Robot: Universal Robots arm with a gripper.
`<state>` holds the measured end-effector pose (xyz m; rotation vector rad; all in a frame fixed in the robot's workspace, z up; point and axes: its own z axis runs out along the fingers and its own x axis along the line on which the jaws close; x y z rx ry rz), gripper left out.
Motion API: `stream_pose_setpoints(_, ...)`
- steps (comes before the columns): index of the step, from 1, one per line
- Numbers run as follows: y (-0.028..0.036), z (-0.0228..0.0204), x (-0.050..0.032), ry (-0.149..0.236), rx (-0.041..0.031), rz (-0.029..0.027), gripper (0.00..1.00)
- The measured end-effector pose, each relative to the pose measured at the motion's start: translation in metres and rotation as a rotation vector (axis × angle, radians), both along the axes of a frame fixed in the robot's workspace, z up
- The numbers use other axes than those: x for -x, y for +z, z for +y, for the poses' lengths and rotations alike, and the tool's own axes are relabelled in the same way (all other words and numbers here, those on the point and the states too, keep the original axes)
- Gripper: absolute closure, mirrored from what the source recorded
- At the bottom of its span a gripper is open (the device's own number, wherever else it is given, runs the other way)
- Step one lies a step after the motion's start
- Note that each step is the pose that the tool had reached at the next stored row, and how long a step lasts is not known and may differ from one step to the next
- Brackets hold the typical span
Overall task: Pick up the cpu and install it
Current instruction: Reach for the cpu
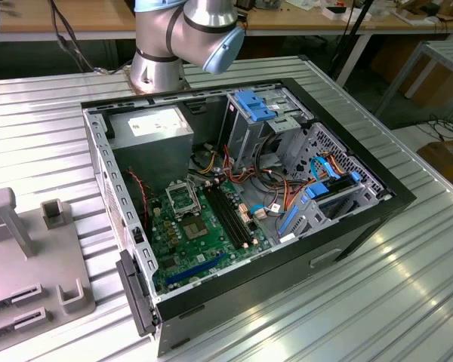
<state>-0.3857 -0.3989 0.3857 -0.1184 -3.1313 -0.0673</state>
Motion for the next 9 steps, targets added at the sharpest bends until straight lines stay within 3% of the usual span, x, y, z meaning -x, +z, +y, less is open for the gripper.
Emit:
stream_pose_setpoints(4,0.0,0.0,0.0009,0.0,0.0,0.0,0.89)
stream_pose_setpoints(9,-0.0009,-0.0014,0.0098,0.0,0.0,0.0001,0.89)
